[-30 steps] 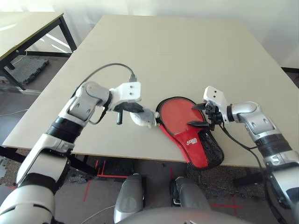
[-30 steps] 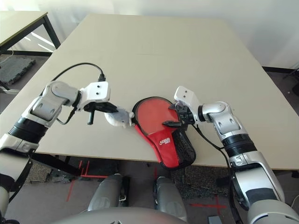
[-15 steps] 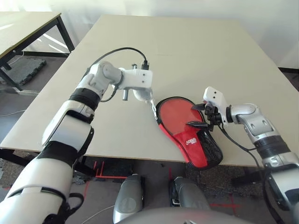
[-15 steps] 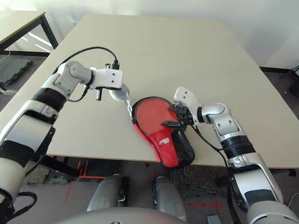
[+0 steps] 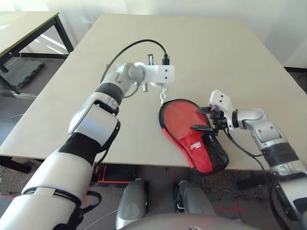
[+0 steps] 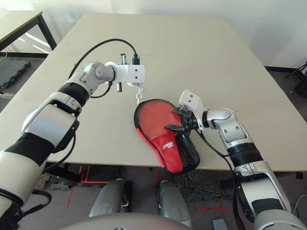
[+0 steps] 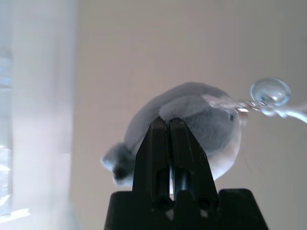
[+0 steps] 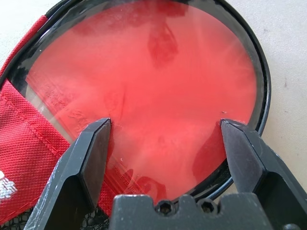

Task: Store the ping-pong paddle in its case and zip it.

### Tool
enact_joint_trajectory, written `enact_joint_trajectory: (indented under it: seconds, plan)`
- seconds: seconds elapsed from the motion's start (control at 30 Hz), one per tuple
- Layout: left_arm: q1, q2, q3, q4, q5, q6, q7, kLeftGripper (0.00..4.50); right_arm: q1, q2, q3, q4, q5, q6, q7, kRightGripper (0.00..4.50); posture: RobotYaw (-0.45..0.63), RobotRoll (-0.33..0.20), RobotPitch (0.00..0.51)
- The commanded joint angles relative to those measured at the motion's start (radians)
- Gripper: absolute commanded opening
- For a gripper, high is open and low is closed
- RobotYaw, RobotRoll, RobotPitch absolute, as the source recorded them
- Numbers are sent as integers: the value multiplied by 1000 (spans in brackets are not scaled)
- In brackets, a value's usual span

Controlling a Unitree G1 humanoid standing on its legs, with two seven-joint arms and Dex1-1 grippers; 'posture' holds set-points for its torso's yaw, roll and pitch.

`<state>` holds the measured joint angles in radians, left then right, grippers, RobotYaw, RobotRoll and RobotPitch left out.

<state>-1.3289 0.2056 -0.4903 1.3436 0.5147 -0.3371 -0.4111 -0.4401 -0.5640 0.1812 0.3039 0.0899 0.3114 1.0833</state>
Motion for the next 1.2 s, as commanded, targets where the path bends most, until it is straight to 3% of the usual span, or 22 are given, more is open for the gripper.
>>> enact_joint_trajectory:
  seconds: [0.03, 0.17, 0.3, 0.43, 0.7, 1.0, 1.1, 1.2]
  plan:
    - [-61, -36, 33, -3, 1, -37, 120, 26, 85, -7, 70, 55, -62, 71, -32, 4500, 2, 0, 103]
    - [-44, -88, 65, 0, -38, -60, 51, 26, 92, -8, 69, 43, -54, 81, -40, 4500, -1, 0, 103]
    - [7, -136, 119, -8, -94, -104, -118, 26, 92, -8, 66, 37, -51, 85, -45, 4500, -4, 0, 102]
    - [24, -149, 176, -15, -147, -80, -282, 26, 92, -13, 64, 42, -51, 81, -44, 4500, 6, 0, 99]
    - [65, -193, 244, -30, -217, -36, -439, 26, 75, -7, 65, 55, -52, 78, -45, 4500, 7, 0, 97]
    - [79, -166, 259, -57, -243, 72, -608, 26, 80, -7, 66, 55, -52, 74, -46, 4500, 13, 0, 99]
    - [88, -162, 276, -74, -265, 93, -638, 746, 78, -7, 67, 57, -53, 74, -44, 4500, 19, 0, 98]
    - [92, -158, 292, -90, -282, 110, -645, 1869, 75, -7, 68, 61, -54, 72, -43, 4500, 23, 0, 97]
